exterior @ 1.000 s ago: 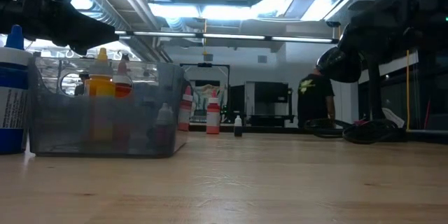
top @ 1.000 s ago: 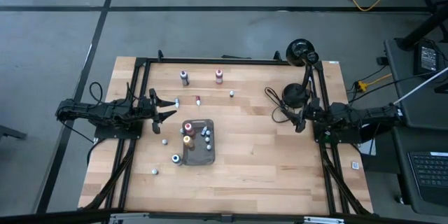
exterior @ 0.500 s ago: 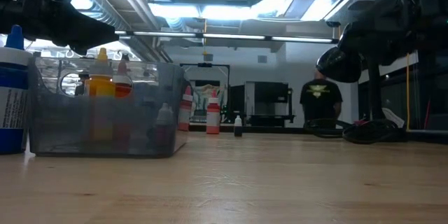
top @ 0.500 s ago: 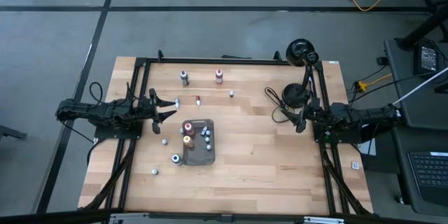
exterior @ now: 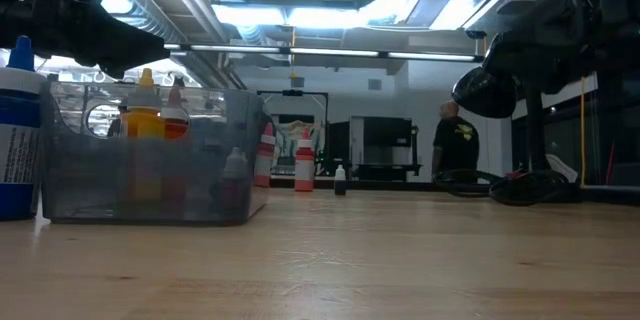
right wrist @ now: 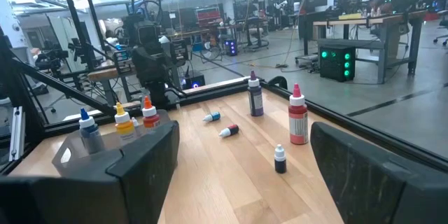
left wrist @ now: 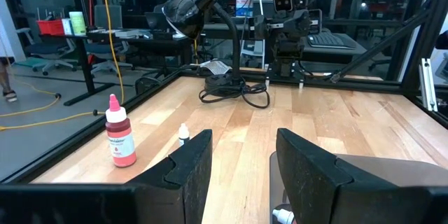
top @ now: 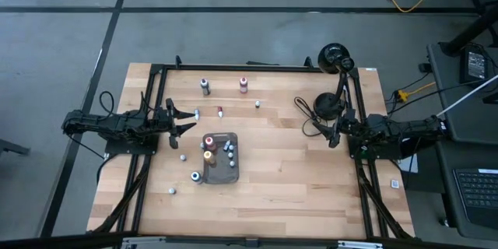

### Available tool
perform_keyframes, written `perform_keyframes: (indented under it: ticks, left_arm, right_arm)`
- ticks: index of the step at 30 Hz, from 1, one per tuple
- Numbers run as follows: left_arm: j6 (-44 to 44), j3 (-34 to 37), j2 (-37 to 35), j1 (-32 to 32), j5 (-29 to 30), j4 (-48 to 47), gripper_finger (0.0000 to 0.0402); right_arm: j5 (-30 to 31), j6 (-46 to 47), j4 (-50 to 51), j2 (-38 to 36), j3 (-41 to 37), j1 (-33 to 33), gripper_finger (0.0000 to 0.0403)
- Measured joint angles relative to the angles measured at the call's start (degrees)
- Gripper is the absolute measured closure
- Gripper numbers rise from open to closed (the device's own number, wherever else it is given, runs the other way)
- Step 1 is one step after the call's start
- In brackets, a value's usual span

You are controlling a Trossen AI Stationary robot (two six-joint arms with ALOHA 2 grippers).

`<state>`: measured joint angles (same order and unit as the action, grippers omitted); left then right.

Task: Pick & Place food coloring
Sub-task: Put the top right purple food coloring bottle into the bin

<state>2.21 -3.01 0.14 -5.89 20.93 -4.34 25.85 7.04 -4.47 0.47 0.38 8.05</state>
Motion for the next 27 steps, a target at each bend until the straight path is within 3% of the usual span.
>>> perform_keyframes:
  ticks: [16,19,27]
  left_arm:
    - [-0.09,0.0,0.0,0.01,0.35,0.03,0.0247]
    - [-0.12,0.01,0.0,0.02,4.7,0.22,0.0247]
    - [0.73,0.01,0.0,0.02,9.23,0.37,0.0247]
  right_arm:
    - [0.01,-0.01,0.0,0.02,0.0,0.0,0.008]
    - [0.02,-0.01,0.0,0.02,0.0,0.01,0.008]
    - [0.04,-0.01,0.0,0.02,0.0,0.01,0.008]
